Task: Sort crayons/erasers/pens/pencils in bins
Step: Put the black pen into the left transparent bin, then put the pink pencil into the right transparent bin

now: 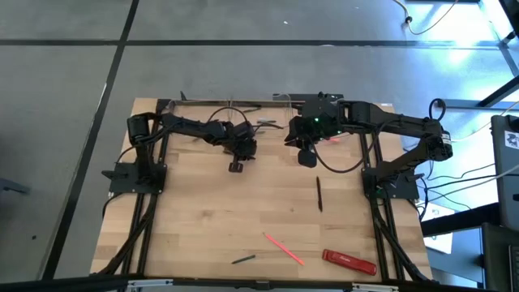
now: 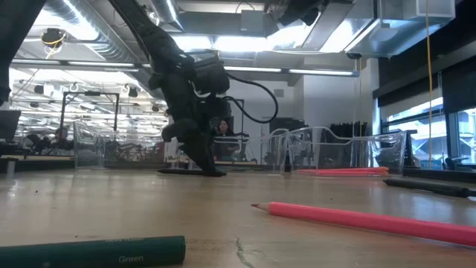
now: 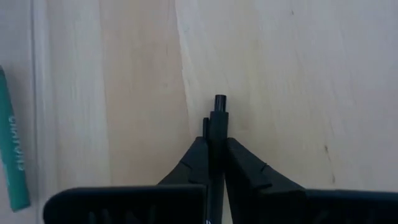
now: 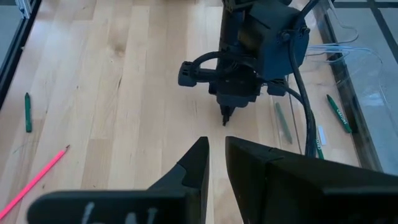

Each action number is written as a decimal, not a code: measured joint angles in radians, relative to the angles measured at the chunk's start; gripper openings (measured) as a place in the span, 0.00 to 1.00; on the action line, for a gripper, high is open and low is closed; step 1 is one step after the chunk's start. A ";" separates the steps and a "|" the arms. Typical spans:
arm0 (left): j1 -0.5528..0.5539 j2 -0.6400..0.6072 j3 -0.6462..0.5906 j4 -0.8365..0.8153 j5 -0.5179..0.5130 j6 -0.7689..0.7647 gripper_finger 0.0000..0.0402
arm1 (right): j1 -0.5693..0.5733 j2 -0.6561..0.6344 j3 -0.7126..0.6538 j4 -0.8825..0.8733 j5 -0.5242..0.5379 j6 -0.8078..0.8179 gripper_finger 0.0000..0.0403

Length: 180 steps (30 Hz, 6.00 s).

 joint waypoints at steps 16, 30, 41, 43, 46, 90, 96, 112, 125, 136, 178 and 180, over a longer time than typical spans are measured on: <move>-0.049 -0.366 -0.006 -0.165 -0.026 -0.161 0.04 | 0.000 0.000 0.000 -0.002 -0.001 -0.002 0.14; 0.177 -0.659 -0.003 -0.352 -0.402 -0.129 0.04 | 0.000 0.000 0.000 0.003 -0.002 -0.002 0.14; 0.433 -0.449 -0.003 -0.404 -0.365 -0.129 0.04 | 0.000 0.000 0.000 0.004 -0.002 -0.003 0.14; 0.449 -0.402 -0.003 -0.400 -0.347 -0.125 0.04 | 0.000 0.000 0.000 0.004 -0.002 -0.003 0.14; 0.456 -0.342 -0.003 -0.389 -0.327 -0.099 0.04 | 0.000 0.000 0.000 0.004 -0.002 -0.003 0.14; 0.016 -0.684 -0.003 -0.446 -0.125 -0.421 0.19 | 0.188 -0.006 -0.070 -0.281 0.166 0.317 0.14; -0.152 -0.703 -0.003 -0.436 -0.115 -0.553 0.19 | 0.302 -0.005 -0.187 -0.266 0.138 0.348 0.14; -0.478 -0.702 -0.003 -0.212 -0.292 -0.784 0.19 | 0.555 -0.006 -0.338 0.000 -0.141 0.343 0.14; -0.609 -0.702 -0.003 -0.243 -0.306 -0.569 0.19 | 0.810 0.012 -0.364 0.346 0.101 1.104 0.14; -0.635 -0.712 -0.003 -0.311 -0.277 -0.433 0.19 | 0.901 0.306 -0.212 0.395 -0.030 1.485 0.14; -0.629 -0.712 -0.003 -0.311 -0.276 -0.440 0.19 | 0.913 0.693 0.206 -0.082 0.174 1.226 0.38; -0.629 -0.712 -0.003 -0.311 -0.276 -0.440 0.19 | 0.913 0.712 0.206 -0.082 0.174 1.262 0.37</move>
